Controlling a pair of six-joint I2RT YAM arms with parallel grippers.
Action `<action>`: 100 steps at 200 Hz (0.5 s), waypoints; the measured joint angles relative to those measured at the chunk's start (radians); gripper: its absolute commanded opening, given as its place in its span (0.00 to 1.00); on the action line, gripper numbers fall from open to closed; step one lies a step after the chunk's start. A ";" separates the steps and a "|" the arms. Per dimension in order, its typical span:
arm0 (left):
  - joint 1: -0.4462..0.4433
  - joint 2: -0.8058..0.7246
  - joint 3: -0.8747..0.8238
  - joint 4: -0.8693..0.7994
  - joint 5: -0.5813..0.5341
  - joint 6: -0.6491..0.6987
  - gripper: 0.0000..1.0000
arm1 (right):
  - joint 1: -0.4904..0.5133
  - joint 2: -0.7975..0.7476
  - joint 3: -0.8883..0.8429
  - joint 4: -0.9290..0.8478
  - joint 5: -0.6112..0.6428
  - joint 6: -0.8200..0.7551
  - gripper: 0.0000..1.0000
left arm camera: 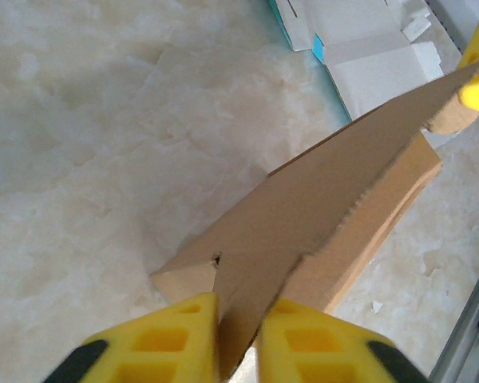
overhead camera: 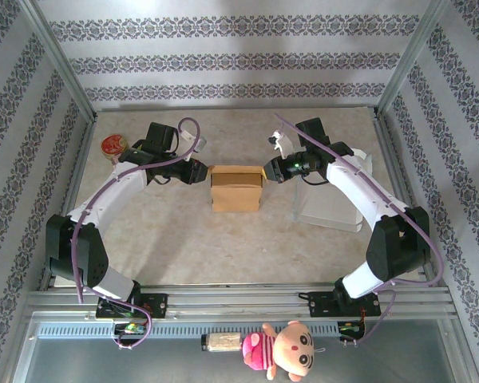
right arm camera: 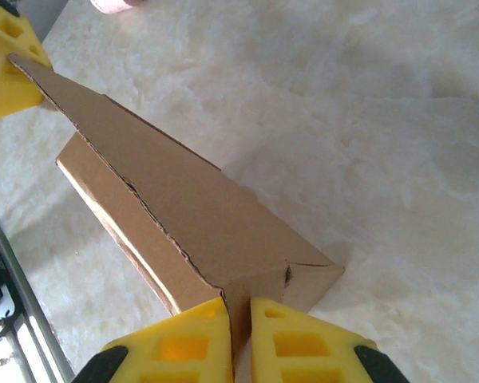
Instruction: Fold the paper box
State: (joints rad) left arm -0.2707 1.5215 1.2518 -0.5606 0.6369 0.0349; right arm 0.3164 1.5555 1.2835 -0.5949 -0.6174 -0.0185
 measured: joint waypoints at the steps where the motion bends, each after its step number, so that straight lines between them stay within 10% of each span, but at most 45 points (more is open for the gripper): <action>1: 0.000 0.000 0.000 0.000 0.000 -0.001 0.10 | 0.000 0.000 0.000 0.001 0.000 0.002 0.13; 100: -0.026 -0.011 -0.040 0.097 -0.043 -0.237 0.00 | 0.009 -0.023 -0.100 0.225 0.012 0.443 0.14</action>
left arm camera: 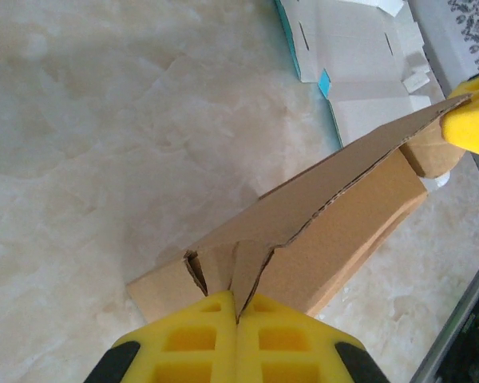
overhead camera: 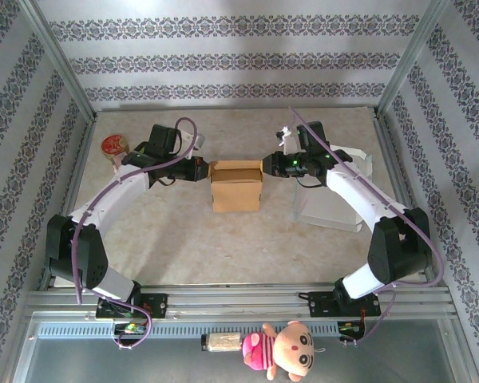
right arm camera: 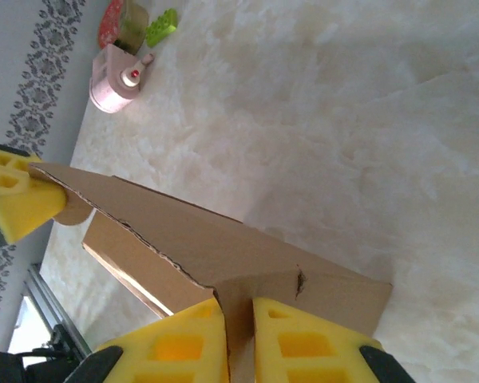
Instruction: Fold the paper box
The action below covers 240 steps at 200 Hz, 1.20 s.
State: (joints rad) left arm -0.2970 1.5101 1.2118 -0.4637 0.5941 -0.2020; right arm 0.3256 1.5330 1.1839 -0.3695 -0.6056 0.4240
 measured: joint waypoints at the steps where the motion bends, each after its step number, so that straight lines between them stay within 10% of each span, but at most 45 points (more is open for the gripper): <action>1: -0.001 0.000 -0.001 0.001 -0.001 -0.002 0.00 | 0.000 0.000 0.000 0.001 0.000 0.002 0.14; 240: -0.039 -0.030 -0.028 0.028 -0.081 -0.043 0.00 | 0.019 -0.042 -0.030 -0.011 0.039 0.214 0.14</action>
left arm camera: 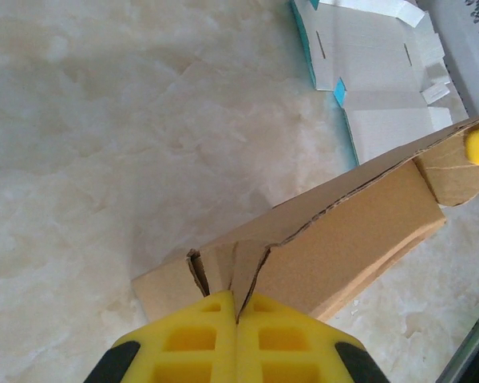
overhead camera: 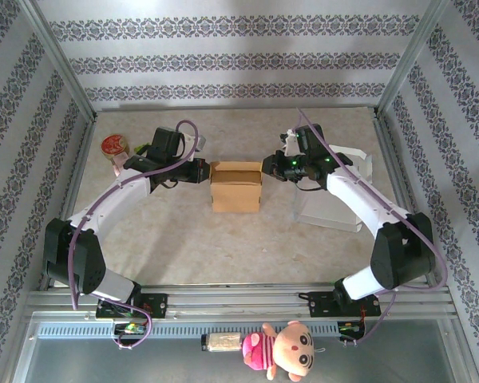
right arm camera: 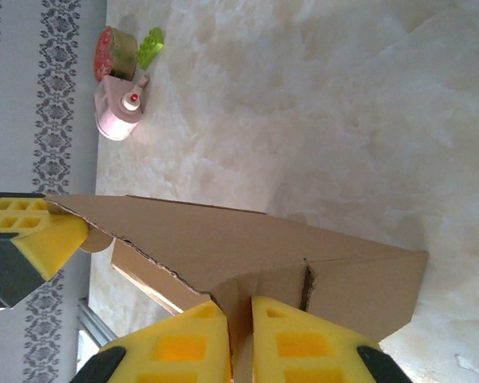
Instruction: Fold the paper box
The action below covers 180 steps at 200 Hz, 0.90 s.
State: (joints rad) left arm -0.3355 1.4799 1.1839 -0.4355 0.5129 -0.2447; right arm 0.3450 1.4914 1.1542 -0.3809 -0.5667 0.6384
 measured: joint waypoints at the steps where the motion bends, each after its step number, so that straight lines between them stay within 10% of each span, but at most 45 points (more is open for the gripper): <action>1: -0.001 0.000 0.000 0.000 0.000 0.000 0.00 | 0.000 -0.001 -0.001 0.000 0.001 -0.003 0.14; 180: -0.006 -0.003 -0.002 0.015 0.024 -0.085 0.00 | 0.033 -0.036 -0.052 0.015 0.092 -0.089 0.14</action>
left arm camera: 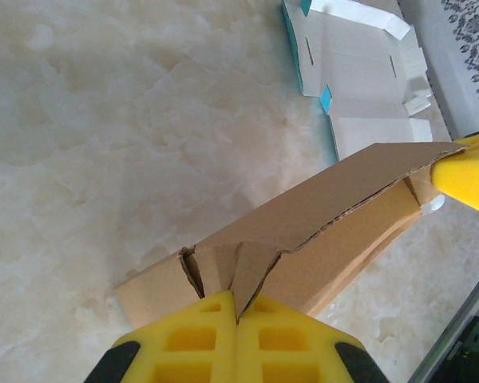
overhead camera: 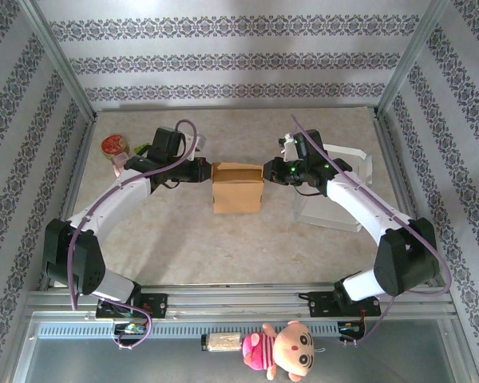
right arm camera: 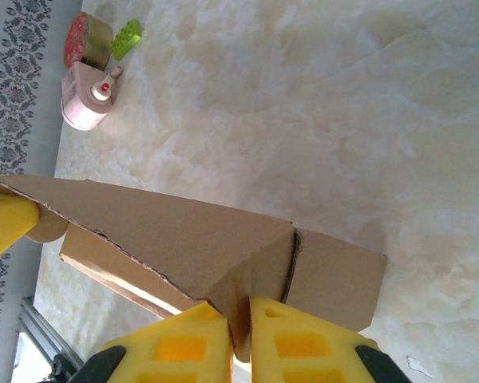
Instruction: Fold the paper box
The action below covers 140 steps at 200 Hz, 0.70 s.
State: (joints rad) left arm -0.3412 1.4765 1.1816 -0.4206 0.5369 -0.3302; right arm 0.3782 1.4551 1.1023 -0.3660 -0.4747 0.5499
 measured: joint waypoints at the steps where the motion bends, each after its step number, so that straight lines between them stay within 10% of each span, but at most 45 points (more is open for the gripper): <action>1: 0.000 0.000 0.000 0.000 0.001 -0.001 0.00 | 0.000 0.000 0.000 0.000 0.000 0.000 0.14; 140: 0.000 0.027 0.000 0.019 0.012 -0.151 0.00 | 0.013 0.000 0.002 -0.012 0.026 0.000 0.14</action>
State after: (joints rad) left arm -0.3412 1.5032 1.1820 -0.4011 0.5488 -0.4808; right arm 0.3912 1.4548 1.1042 -0.3779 -0.4488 0.5495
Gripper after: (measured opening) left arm 0.039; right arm 0.139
